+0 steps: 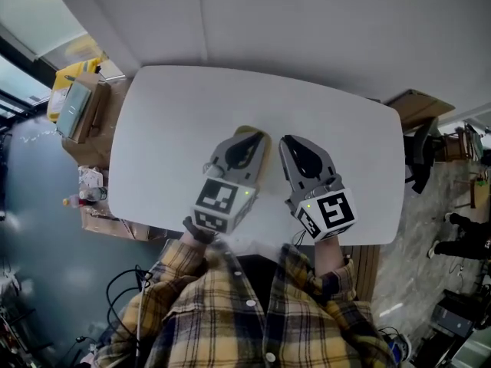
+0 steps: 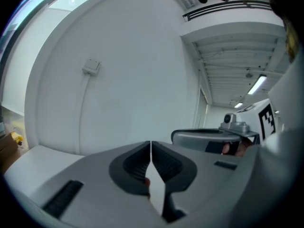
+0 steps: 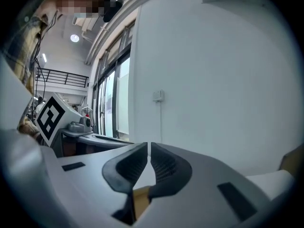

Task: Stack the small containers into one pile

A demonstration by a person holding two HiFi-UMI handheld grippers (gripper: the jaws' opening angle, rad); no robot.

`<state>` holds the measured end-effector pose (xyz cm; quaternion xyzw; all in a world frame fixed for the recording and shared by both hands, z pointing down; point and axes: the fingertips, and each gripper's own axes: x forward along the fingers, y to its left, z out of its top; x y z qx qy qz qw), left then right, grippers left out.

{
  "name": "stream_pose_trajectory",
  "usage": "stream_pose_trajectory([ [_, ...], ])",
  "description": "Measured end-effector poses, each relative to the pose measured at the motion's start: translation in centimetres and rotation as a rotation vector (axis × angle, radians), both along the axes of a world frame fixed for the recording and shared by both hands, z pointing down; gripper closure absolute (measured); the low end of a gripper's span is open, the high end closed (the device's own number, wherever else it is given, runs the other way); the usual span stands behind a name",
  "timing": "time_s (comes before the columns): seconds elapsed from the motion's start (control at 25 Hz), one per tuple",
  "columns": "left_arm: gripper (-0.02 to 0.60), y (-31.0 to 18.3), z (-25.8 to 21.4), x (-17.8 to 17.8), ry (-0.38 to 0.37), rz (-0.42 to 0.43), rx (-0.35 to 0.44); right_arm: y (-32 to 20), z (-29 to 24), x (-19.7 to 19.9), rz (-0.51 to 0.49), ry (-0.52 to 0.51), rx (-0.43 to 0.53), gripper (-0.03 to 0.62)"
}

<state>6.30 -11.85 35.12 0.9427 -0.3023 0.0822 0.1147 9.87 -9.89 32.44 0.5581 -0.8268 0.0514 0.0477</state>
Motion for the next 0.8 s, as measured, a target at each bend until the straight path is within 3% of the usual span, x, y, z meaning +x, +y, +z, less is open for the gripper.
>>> stream_pose_trajectory([
  [0.44, 0.561, 1.7, -1.7, 1.0, 0.062, 0.055, 0.063, 1.2, -0.4, -0.8, -0.048, 0.025, 0.013, 0.579],
  [0.8, 0.563, 1.8, -1.9, 0.6, 0.048, 0.04, 0.088, 1.3, 0.6, -0.6, -0.058, 0.015, -0.013, 0.579],
])
